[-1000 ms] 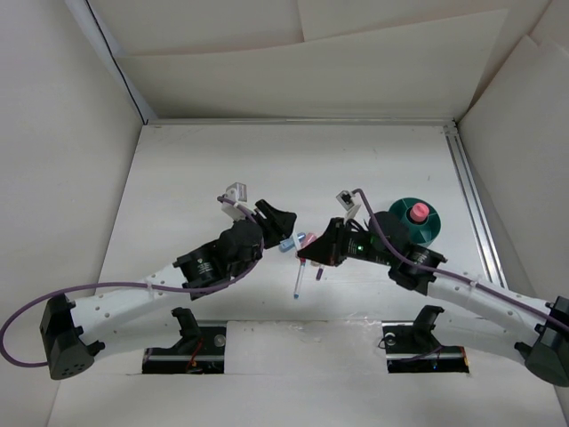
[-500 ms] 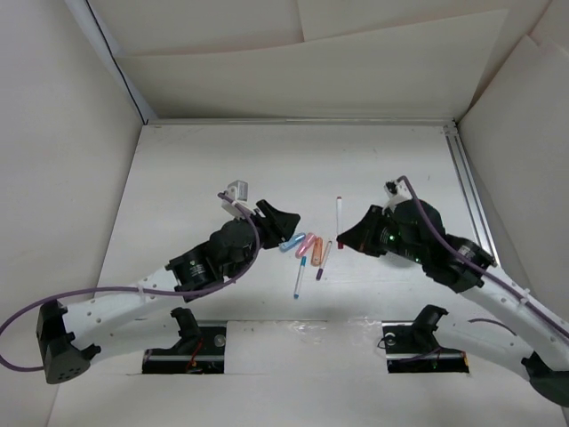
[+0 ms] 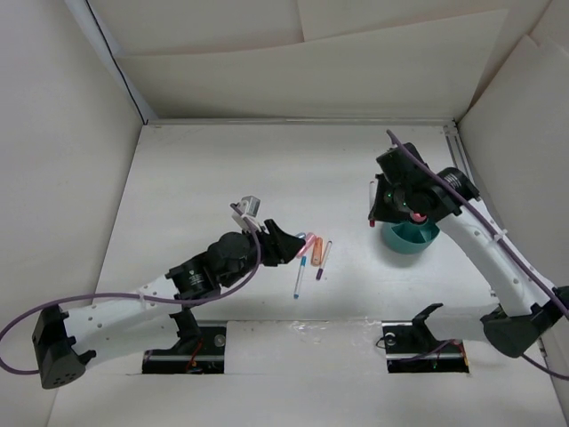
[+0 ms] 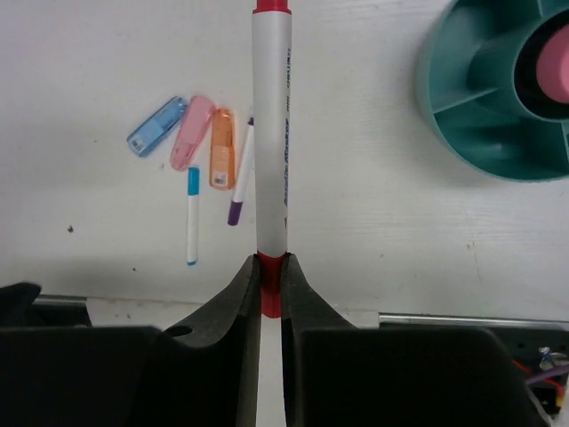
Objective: Sort the stationery into containers
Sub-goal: Place the pen in the storage box.
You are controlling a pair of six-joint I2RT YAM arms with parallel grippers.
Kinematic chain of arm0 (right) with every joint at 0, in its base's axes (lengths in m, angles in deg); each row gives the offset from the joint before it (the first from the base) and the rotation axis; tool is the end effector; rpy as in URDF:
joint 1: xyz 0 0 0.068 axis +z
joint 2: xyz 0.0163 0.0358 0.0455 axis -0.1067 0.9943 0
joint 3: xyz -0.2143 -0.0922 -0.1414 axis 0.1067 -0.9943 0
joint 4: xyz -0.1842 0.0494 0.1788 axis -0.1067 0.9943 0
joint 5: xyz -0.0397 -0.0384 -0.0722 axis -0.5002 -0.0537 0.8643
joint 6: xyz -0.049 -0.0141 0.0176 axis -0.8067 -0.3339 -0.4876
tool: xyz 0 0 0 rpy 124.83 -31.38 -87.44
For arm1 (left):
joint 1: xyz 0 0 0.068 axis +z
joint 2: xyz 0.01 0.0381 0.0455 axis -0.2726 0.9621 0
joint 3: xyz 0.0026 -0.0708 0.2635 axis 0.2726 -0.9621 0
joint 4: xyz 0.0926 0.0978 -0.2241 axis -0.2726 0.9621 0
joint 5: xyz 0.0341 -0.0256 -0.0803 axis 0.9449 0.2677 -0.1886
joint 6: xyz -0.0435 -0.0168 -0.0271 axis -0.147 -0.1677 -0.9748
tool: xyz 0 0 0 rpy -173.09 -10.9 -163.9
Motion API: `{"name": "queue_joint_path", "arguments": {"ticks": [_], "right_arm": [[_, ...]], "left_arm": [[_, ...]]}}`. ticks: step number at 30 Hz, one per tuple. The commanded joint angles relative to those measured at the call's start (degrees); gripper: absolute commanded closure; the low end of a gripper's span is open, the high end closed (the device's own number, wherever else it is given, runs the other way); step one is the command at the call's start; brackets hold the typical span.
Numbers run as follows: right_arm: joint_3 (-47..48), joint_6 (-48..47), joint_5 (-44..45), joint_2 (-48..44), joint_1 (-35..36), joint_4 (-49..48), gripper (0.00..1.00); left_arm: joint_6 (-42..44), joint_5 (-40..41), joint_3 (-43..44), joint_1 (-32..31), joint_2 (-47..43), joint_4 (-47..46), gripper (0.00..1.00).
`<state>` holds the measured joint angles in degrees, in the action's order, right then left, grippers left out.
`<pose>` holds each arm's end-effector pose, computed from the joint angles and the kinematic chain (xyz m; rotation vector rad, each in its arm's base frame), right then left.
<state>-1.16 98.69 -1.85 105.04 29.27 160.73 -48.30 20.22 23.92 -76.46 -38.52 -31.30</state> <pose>0.1858 0.1224 0.3954 0.1215 2.5387 0.2270 0.1066 -0.1727 0.2947 0.0057 1.8499 -1.2004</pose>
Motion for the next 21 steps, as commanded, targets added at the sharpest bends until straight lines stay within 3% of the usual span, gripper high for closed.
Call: {"name": "queue_joint_path", "arguments": {"ticks": [1, 2, 6, 13, 21], "right_arm": [[-3.8, 0.6, -9.4, -6.1, -6.0, 0.1, 1.0], [-5.3, 2.2, -11.3, -8.0, -6.0, -5.5, 1.0], [-10.4, 4.1, -23.7, -12.0, -7.2, -12.6, 0.99], [-11.6, -0.6, -32.5, -14.5, -8.1, -10.4, 0.97], [-14.8, -6.8, -32.9, -15.0, -5.0, -9.5, 0.98]], "left_arm": [[1.8, -2.1, -0.2, 0.3, -1.6, -3.8, 0.56], [1.8, -2.1, -0.2, 0.3, -1.6, -4.7, 0.56], [2.3, -4.5, 2.9, 0.3, 1.4, -7.1, 0.56], [3.0, -10.4, 6.1, 1.3, 6.0, -14.0, 0.47], [-0.5, -14.5, 8.6, 1.8, 10.2, -19.0, 0.44]]}}
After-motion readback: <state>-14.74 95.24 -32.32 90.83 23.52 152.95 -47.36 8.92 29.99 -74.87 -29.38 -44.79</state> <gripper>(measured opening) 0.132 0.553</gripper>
